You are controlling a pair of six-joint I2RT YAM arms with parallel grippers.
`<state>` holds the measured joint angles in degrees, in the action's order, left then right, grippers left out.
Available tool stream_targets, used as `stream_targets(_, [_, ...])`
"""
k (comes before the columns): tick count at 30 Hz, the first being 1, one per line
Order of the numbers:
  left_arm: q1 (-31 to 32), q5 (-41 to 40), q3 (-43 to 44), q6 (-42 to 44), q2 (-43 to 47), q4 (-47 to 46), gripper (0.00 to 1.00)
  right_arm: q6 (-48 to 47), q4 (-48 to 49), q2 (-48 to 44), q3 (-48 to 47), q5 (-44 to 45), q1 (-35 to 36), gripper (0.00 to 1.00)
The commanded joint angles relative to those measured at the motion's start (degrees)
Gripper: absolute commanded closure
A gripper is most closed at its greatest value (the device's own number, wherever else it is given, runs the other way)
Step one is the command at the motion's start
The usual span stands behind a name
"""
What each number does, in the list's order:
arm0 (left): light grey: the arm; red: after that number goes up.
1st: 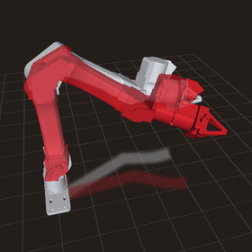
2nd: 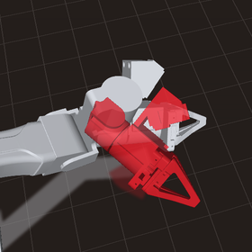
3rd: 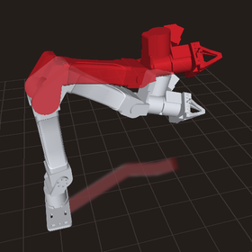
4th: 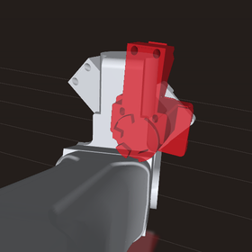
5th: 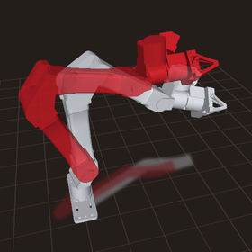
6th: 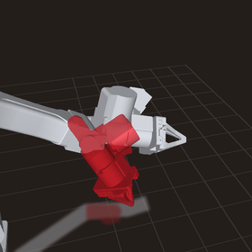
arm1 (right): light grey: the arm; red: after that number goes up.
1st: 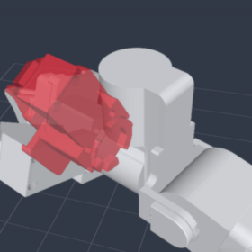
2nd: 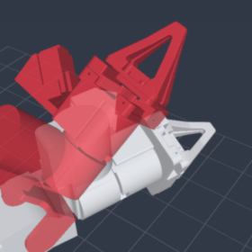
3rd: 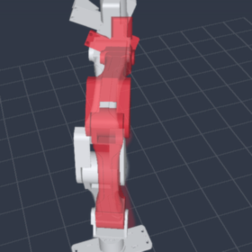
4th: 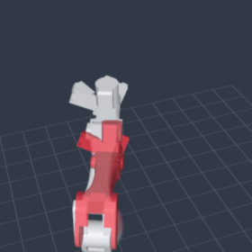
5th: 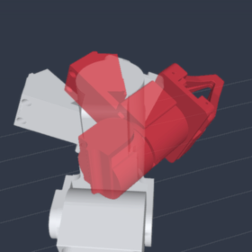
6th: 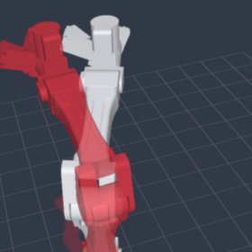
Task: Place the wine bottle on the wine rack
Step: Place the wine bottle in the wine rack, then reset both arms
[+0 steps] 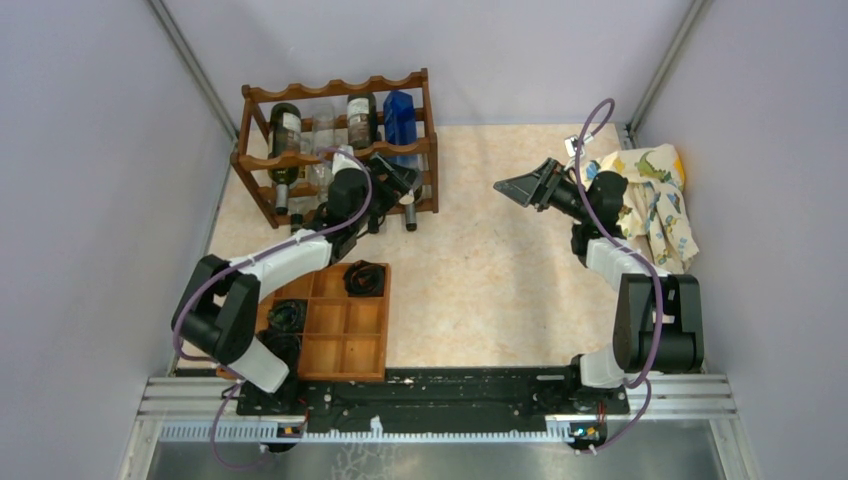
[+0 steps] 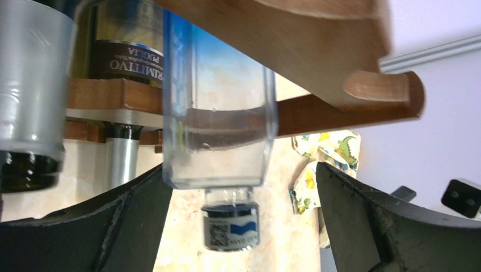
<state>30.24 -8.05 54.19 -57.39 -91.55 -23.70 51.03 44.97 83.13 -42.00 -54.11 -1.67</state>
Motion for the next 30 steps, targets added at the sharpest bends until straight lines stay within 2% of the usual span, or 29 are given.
stream_targets(1, [1.51,0.44,-2.05,-0.83,3.86,2.28,0.01,-1.09,3.98,-0.95,-0.19,-0.65,-0.53,0.02])
stream_targets(13, [3.40,1.19,-9.54,-0.33,12.59,5.82,0.01,-1.81,4.17,-1.00,-0.27,-1.59,-0.60,0.02])
stream_targets(19, [3.93,4.97,-10.72,10.27,20.72,12.44,0.01,-6.79,2.30,-1.53,-1.63,-6.13,-0.59,0.02])
stream_targets(22, [3.77,4.28,-12.18,16.97,26.88,14.54,0.01,-12.57,-1.56,-1.90,-3.64,-9.92,-0.81,0.02])
stream_targets(24, [2.20,4.14,-12.43,18.61,31.26,16.75,0.01,-19.67,-8.54,-2.21,-6.49,-11.96,-1.16,0.02])
stream_targets(27, [-3.58,12.47,-11.22,22.37,37.02,18.50,0.01,-41.12,-40.58,-2.53,-16.50,-7.91,-1.40,0.02])
stream_targets(28, [-6.10,17.84,-9.92,23.47,38.16,18.67,0.01,-48.18,-48.65,-2.40,-19.78,-5.89,-1.40,0.02])
stream_targets(30, [-9.79,23.64,-5.37,25.86,38.55,21.14,0.02,-58.70,-60.03,-3.00,-25.83,1.31,-1.45,0.02])
